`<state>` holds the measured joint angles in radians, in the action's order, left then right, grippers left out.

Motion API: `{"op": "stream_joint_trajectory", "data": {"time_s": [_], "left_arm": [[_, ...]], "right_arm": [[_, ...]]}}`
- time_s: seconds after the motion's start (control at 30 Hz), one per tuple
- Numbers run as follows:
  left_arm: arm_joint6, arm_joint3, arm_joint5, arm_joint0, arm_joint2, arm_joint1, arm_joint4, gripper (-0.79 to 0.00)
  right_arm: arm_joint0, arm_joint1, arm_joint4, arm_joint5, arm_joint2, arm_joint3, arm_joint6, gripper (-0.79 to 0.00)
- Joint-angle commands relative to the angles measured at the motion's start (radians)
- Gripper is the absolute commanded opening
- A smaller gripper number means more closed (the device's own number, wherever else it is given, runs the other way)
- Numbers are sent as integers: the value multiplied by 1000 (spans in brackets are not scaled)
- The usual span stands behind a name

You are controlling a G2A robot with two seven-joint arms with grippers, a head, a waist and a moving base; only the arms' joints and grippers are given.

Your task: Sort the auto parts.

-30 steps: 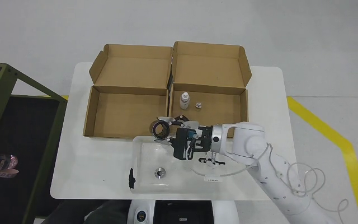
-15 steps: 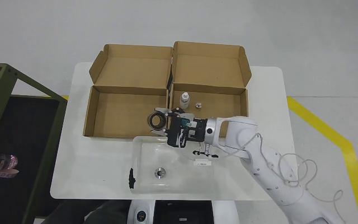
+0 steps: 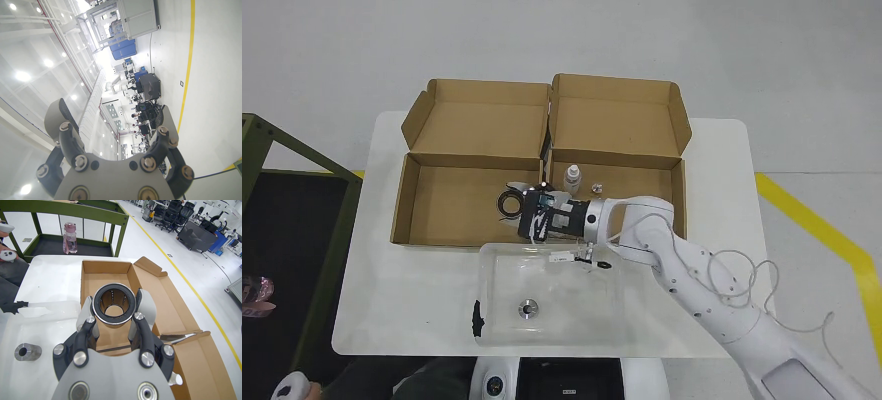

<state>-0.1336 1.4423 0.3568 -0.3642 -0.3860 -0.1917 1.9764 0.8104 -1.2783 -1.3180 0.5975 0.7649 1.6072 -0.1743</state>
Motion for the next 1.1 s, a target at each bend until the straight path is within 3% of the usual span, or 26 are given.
{"op": "stream_joint_trajectory", "data": {"time_s": [0.0, 0.63, 1.07], "left_arm": [[0, 0, 0, 0, 0, 0, 0, 0], [0, 0, 0, 0, 0, 0, 0, 0], [0, 0, 0, 0, 0, 0, 0, 0]], "right_arm": [[-20, -9, 3, -10, -15, -28, 1, -785], [-173, -104, -62, -123, -144, -275, -25, -785], [-186, -142, -135, -162, -172, -349, -34, -785]]}}
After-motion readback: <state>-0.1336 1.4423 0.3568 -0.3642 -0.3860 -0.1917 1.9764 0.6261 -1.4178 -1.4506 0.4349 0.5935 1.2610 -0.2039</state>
